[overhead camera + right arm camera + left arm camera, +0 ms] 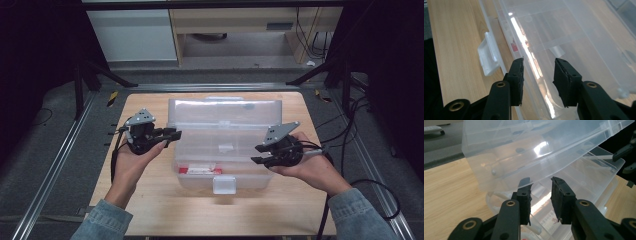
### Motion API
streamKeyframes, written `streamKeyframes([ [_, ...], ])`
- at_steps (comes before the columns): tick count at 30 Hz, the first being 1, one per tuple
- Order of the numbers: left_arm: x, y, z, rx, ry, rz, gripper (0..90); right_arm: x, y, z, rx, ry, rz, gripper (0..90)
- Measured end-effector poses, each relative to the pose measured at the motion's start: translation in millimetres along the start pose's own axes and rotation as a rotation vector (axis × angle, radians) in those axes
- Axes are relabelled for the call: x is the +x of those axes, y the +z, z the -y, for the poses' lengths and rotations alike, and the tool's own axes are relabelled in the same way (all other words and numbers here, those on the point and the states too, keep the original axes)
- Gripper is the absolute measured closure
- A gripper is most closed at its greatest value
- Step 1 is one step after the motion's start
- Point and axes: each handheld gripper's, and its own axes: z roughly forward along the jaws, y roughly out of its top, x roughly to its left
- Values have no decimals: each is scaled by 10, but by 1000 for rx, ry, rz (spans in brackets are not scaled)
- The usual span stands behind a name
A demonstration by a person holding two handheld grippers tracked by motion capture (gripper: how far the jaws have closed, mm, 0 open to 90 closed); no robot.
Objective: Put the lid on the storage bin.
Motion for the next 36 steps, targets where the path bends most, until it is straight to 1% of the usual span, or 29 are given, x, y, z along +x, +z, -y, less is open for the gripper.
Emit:
streamKeyframes([
  [2,-7,2,17,2,0,1,686,-10,-50,38,-21,39,14,562],
  [3,-10,4,21,3,0,1,685,-10,-75,62,-33,51,31,540],
  [7,-25,8,44,11,5,1,684,-20,-158,156,-56,98,75,539],
  [8,-26,7,50,13,7,2,684,-28,-177,180,-58,105,84,548],
  [10,-32,4,64,16,9,2,684,-47,-214,228,-76,131,96,599],
  [12,-40,4,79,19,12,2,685,-64,-250,269,-80,144,116,632],
  [16,-59,1,113,28,23,-1,686,-90,-308,330,-95,162,139,692],
  [20,-79,-7,160,55,37,5,687,-96,-337,367,-93,171,157,711],
  [21,-86,-4,171,55,35,5,688,-100,-343,375,-96,177,159,719],
  [23,-92,-8,197,66,42,7,689,-101,-347,384,-95,179,162,724],
  [28,-94,-13,235,74,43,12,693,-95,-327,408,-91,184,161,735],
  [29,-98,-12,240,71,38,13,694,-93,-323,411,-90,187,160,739],
  [36,-112,-17,281,78,45,15,695,-78,-288,447,-75,184,156,793],
])
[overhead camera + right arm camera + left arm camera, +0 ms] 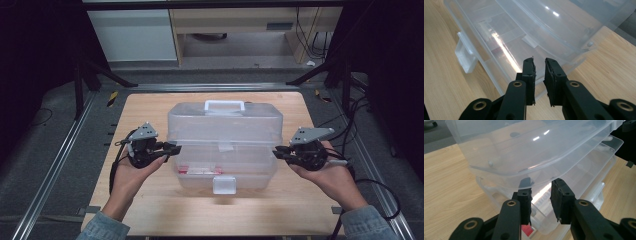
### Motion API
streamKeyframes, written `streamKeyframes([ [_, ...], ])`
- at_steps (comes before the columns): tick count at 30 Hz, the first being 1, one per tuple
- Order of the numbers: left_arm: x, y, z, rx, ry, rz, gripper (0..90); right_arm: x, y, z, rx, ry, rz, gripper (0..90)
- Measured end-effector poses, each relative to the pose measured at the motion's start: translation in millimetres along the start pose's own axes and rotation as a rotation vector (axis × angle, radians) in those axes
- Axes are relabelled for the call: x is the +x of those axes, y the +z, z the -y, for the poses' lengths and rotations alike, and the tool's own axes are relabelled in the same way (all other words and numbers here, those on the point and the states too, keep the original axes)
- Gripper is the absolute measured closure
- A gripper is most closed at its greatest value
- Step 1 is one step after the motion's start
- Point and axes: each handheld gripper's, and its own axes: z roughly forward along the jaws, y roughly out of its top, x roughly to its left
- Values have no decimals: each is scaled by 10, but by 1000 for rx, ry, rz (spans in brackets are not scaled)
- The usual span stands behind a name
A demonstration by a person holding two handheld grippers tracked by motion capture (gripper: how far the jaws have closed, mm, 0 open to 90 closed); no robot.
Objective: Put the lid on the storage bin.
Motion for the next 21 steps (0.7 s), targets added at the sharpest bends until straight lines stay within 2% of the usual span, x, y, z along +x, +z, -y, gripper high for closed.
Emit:
streamKeyframes([
  [2,-5,3,16,-11,4,18,695,3,-2,10,-1,0,0,797],
  [4,-11,-15,31,2,1,4,696,8,-6,20,-2,3,-3,800],
  [10,-21,-13,96,14,3,6,701,19,-4,47,0,5,-4,801],
  [18,-24,-54,169,-1,-9,8,702,45,19,91,3,11,-8,800],
  [21,-19,-92,196,-3,-8,-4,703,54,15,103,7,10,-10,799],
])
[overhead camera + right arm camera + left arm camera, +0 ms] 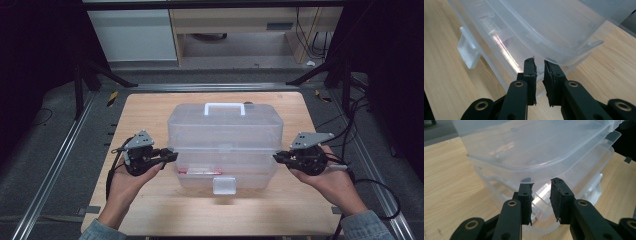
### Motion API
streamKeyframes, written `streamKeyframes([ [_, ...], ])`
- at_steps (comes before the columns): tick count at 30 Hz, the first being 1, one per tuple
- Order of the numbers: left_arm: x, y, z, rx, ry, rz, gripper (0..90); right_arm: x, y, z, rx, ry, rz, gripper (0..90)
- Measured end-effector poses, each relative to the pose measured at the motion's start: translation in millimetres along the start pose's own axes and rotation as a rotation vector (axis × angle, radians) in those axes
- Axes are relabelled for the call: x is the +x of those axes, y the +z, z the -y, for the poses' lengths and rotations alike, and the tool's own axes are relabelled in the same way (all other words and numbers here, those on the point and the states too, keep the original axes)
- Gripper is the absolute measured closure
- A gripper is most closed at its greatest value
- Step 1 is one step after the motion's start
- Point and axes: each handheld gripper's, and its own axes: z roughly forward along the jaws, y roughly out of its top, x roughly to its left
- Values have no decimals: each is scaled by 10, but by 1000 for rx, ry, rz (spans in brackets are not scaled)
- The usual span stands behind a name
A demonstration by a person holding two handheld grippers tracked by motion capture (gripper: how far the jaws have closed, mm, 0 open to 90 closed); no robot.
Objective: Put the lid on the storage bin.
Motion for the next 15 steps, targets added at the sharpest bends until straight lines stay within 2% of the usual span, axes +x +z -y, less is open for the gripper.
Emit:
streamKeyframes([
  [9,37,-79,32,-8,-11,-12,708,36,-5,27,4,-3,3,773],
  [15,51,-82,55,-9,-16,-10,718,45,-53,107,5,0,26,751],
])
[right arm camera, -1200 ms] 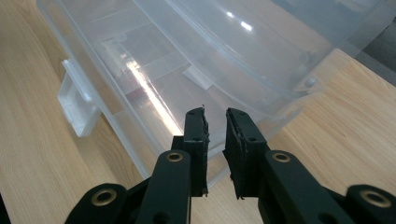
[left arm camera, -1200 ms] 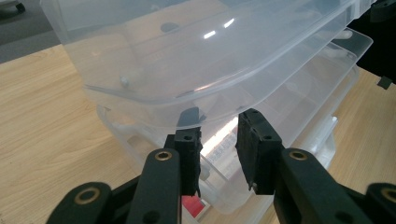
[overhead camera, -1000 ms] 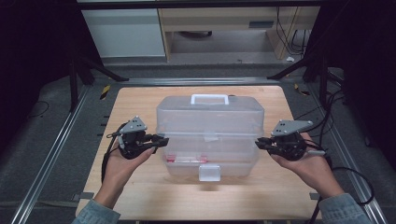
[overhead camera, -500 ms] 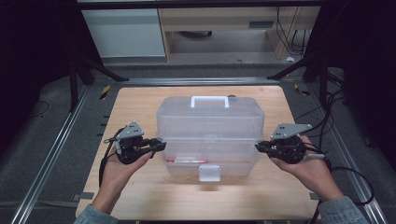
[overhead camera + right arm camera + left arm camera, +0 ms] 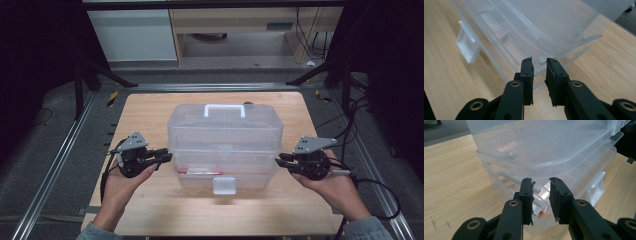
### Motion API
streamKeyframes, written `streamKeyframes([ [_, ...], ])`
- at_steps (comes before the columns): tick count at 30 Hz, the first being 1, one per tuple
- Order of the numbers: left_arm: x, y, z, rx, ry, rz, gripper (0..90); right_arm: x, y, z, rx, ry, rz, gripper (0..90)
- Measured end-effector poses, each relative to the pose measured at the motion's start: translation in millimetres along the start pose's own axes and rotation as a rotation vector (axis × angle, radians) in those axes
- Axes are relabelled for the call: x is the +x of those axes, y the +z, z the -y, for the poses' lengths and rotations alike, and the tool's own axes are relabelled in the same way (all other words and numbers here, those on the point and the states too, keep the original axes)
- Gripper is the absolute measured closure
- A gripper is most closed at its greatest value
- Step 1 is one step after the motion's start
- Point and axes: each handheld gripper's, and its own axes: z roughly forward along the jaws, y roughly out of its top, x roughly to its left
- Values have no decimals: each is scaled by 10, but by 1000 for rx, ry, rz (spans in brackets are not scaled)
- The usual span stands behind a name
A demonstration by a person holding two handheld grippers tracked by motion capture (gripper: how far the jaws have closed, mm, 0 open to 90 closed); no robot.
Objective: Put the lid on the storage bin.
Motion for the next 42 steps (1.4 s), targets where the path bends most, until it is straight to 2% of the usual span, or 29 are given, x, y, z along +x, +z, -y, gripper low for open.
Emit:
streamKeyframes([
  [9,2,19,43,-6,-8,5,720,-26,-101,190,7,27,37,729],
  [16,3,32,97,1,-10,9,723,-4,-83,331,32,34,72,686],
  [27,17,45,187,18,-13,10,722,13,-12,485,61,48,70,675],
  [36,25,46,264,44,-14,12,722,32,20,522,65,50,64,656],
  [39,22,56,281,47,-14,7,721,33,27,518,66,51,60,652],
  [42,31,62,346,68,-7,-15,710,37,44,520,66,47,62,638],
])
